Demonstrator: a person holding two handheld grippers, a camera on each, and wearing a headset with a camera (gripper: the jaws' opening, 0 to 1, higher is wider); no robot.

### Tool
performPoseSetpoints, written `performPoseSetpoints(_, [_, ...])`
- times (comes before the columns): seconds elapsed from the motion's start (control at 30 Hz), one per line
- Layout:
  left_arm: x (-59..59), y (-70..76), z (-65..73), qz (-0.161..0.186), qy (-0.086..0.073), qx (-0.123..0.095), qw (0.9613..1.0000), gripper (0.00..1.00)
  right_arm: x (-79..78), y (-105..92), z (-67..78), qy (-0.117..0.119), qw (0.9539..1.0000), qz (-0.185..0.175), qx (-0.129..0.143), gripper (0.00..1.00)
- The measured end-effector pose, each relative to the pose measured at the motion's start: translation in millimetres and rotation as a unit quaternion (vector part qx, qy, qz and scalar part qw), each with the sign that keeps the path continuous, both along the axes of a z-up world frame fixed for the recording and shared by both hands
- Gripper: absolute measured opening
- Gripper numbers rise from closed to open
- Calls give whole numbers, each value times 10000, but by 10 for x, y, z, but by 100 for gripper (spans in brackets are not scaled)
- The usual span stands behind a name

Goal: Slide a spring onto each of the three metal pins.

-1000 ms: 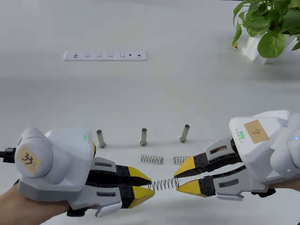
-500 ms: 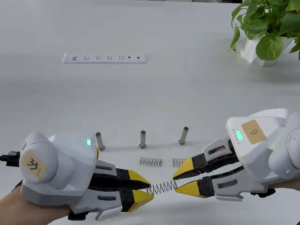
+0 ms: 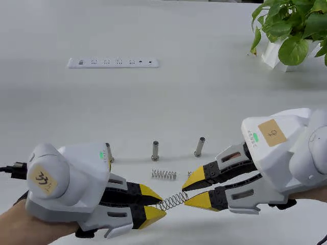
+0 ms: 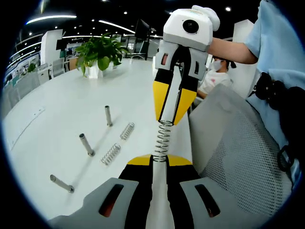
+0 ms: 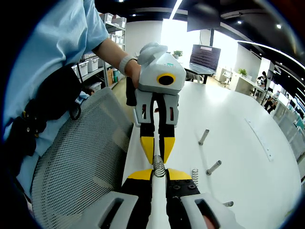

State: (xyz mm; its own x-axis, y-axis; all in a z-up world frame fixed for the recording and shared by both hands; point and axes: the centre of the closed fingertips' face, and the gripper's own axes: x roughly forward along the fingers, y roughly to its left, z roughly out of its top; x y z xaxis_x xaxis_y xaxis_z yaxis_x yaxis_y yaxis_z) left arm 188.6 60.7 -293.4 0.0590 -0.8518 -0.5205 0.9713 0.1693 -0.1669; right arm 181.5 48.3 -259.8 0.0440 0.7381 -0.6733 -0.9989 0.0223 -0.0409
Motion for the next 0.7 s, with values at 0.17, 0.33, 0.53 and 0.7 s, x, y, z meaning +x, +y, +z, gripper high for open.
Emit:
performPoseSetpoints(0.17, [1,-20,-27,-105,-121,130,9998,7,-6,60,38,17,10000,19,-18,6])
performPoseSetpoints(0.33, [4,-38,-54,-178,-189,224,9994,7,-8,114,61,45,10000,45,-51,6])
performPoseSetpoints(0.53, [13,-38,-65,-188,-202,241,9993,7,-15,114,50,18,9999,104,-135,6])
performPoseSetpoints(0.7, [6,-35,-61,-195,-242,228,9993,6,-21,100,47,17,9998,115,-153,6])
